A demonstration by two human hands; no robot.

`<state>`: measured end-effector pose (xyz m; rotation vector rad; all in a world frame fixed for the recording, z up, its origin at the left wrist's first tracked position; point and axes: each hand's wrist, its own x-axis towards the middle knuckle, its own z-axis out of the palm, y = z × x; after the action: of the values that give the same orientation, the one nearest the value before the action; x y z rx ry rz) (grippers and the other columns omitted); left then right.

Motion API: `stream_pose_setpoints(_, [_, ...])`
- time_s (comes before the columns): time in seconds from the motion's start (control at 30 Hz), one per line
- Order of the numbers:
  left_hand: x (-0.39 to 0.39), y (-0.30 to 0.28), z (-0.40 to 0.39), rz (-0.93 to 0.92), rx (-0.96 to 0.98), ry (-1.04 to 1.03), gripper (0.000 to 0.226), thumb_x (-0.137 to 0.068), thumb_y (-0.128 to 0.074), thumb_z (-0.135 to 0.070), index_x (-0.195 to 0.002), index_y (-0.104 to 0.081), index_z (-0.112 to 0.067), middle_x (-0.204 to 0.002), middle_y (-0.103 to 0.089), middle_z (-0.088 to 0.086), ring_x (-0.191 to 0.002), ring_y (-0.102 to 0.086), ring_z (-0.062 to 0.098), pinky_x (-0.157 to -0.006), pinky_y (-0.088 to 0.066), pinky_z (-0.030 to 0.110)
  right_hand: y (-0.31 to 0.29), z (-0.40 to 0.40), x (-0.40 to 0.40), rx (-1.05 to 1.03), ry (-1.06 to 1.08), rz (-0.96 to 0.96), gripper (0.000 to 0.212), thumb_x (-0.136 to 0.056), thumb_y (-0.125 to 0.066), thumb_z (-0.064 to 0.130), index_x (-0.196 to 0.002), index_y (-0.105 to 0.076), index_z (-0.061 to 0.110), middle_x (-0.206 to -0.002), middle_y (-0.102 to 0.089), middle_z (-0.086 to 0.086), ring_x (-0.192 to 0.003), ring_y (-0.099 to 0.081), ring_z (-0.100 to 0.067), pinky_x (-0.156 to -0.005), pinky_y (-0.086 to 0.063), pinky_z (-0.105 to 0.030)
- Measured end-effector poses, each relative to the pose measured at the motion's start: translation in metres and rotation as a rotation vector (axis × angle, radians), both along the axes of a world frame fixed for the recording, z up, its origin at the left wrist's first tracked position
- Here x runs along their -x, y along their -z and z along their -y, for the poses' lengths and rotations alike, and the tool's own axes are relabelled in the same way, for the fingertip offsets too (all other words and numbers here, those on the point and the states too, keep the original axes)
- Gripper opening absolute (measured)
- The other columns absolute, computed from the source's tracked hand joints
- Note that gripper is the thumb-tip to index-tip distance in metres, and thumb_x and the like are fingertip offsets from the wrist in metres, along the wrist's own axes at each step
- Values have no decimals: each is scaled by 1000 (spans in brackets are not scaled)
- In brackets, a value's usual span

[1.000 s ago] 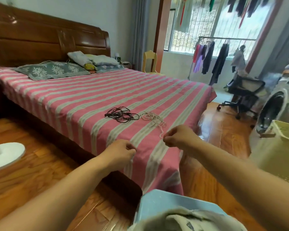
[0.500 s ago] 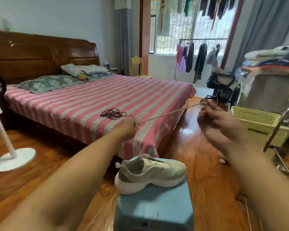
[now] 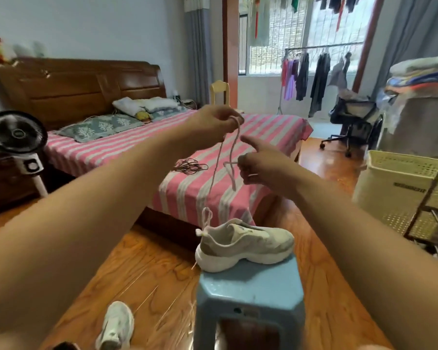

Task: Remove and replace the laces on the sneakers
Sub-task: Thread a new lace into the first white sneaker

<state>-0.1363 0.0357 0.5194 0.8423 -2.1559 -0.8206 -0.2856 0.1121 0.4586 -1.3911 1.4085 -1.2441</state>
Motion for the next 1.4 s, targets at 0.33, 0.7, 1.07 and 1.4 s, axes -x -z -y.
stream_pose_setpoints(0.33, [-96,61,-33,-209,-169,-28,14,-100,-62,-8,-103,-71,-18,-84,-63,-1,-84,-58,18,-84,-54,44,35,21,-50,25,-326,97,15,-100,-55,2,-97,-69,4,-70,-53,-7,-64,-52,-17,-62,-51,-27])
stream_pose_setpoints(0.7, [-203,257,-73,-217,-816,-67,71,-91,-74,-26,-150,-35,-39,-140,-61,1,-121,-66,22,-108,-46,49,171,29,-183,-376,-531,208,14,-101,-55,7,-100,-68,1,-81,-63,-14,-71,-61,-20,-72,-51,-38])
stream_pose_setpoints(1.07, [-342,428,-21,171,-996,-614,31,-110,-44,-28,-91,-60,-9,-75,-62,13,-59,-54,15,-58,-43,28,465,111,-278,-974,-370,-438,37,-100,-49,4,-136,-47,2,-115,-60,-18,-92,-65,-30,-81,-61,-43])
stream_pose_setpoints(1.4, [-373,480,-13,219,-1142,-729,42,-108,-42,-40,-88,-71,-18,-77,-75,-2,-75,-65,14,-76,-47,34,677,160,-239,-983,-54,-947,83,-94,-59,29,-159,-10,17,-162,-14,-15,-146,-22,-40,-116,-30,-46])
